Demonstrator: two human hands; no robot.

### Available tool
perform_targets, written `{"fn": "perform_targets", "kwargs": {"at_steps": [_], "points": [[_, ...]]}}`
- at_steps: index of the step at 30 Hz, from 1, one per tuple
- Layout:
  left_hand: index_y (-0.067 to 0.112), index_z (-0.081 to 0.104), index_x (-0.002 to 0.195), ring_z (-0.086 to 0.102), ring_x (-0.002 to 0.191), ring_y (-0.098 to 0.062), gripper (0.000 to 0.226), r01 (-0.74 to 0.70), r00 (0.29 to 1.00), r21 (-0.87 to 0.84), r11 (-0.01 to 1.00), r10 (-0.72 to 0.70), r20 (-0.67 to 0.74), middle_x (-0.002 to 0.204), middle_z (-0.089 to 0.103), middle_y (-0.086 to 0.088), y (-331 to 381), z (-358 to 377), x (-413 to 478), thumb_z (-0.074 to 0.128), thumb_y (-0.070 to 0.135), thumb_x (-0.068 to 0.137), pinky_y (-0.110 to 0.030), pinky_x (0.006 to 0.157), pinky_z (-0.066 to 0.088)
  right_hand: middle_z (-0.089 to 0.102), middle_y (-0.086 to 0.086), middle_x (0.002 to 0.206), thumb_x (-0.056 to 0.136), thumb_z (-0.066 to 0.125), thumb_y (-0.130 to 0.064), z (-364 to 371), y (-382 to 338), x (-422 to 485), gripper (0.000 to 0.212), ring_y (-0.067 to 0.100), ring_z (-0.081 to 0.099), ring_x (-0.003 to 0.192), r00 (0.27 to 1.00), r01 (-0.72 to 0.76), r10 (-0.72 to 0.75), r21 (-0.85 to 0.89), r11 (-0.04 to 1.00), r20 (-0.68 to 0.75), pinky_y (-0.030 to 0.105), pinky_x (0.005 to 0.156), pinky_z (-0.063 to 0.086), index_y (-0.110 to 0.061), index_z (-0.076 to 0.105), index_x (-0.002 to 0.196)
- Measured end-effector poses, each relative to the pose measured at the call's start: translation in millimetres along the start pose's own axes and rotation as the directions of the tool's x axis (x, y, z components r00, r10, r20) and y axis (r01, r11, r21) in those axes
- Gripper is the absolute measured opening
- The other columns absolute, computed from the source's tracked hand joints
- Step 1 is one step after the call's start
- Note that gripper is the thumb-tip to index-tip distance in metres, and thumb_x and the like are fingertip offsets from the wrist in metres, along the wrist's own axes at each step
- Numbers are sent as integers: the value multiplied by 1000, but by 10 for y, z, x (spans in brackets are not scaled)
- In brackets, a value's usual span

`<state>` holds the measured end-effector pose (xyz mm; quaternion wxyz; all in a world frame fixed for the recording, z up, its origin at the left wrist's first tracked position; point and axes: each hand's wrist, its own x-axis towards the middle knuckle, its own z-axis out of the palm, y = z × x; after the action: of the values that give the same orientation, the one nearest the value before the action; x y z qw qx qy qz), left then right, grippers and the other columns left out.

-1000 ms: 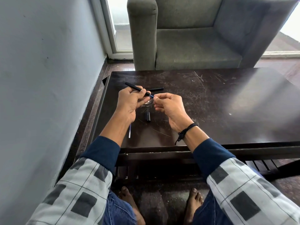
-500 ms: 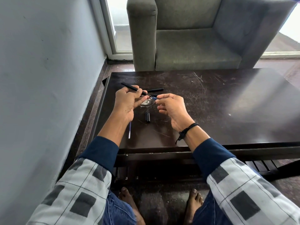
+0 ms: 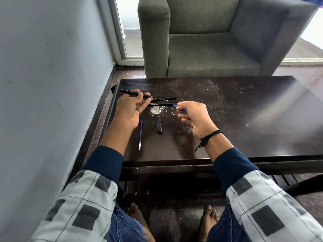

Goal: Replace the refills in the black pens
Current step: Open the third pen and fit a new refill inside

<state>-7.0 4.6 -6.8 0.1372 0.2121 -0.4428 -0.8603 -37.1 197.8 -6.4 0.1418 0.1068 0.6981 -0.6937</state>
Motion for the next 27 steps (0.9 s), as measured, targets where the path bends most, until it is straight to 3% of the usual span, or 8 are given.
{"fn": "perform_targets", "kwargs": {"at_steps": [5, 10, 13, 19, 21, 23, 25, 27], "points": [[7, 54, 91, 76, 78, -22, 18, 18, 1000, -117, 993, -18, 4, 71, 74, -9, 87, -39, 8, 52, -10, 96, -35, 85, 61, 74, 5, 80, 68, 72, -7, -43, 37, 45, 9, 18, 60, 64, 998, 68, -69, -275, 959, 7, 22, 51, 46, -14, 75, 72], [6, 56, 87, 76, 82, -25, 19, 53, 998, -165, 985, -47, 39, 82, 72, -16, 62, -48, 5, 54, -11, 94, -34, 78, 62, 73, -5, 85, 79, 71, -13, 35, 137, 9, 17, 21, 69, 85, 976, 214, -155, -764, 608, 151, 36, 81, 58, -27, 70, 71], [6, 57, 87, 75, 86, -25, 19, 62, 997, -162, 985, -55, 48, 86, 70, -16, 46, -54, 16, 55, -11, 94, -32, 74, 62, 74, 2, 95, 82, 69, -16, 87, 168, -26, 11, 28, 70, 92, 975, 221, -129, -817, 532, 180, 41, 87, 59, -26, 71, 84], [6, 57, 86, 75, 84, -25, 19, 65, 997, -150, 987, -60, 40, 79, 71, -14, 36, -15, -12, 54, -12, 94, -33, 77, 63, 66, -10, 77, 84, 69, -17, 107, 174, -32, 10, 25, 67, 96, 979, 206, -93, -864, 460, 183, 47, 103, 47, -25, 73, 84], [5, 57, 87, 74, 86, -26, 19, 69, 997, -148, 987, -64, 36, 84, 70, -15, 27, -10, -16, 54, -12, 93, -34, 77, 63, 67, -11, 78, 80, 73, -18, 113, 171, -18, 11, 22, 66, 95, 978, 206, -106, -851, 484, 177, 47, 103, 46, -29, 70, 78], [4, 57, 86, 74, 86, -26, 18, 71, 997, -143, 987, -67, 34, 88, 68, -16, 19, -3, -18, 55, -13, 93, -35, 77, 63, 72, -8, 84, 72, 79, -18, 116, 150, 2, 16, 20, 69, 91, 975, 221, -144, -725, 652, 168, 46, 94, 54, -29, 69, 77], [4, 57, 87, 74, 85, -26, 18, 80, 996, -142, 987, -75, 37, 90, 66, -17, 3, 17, -20, 55, -12, 94, -34, 75, 63, 73, -2, 84, 70, 83, -9, 95, 110, 6, 23, 16, 68, 80, 970, 232, -179, -418, 878, 162, 39, 77, 58, -25, 72, 84], [4, 56, 87, 75, 82, -26, 18, 89, 996, -145, 985, -84, 44, 89, 66, -17, -28, 32, -23, 54, -12, 94, -33, 72, 63, 72, -2, 80, 75, 84, -6, 71, 69, -12, 27, 12, 64, 75, 969, 182, -154, -138, 974, 190, 25, 65, 50, -19, 75, 97]]}}
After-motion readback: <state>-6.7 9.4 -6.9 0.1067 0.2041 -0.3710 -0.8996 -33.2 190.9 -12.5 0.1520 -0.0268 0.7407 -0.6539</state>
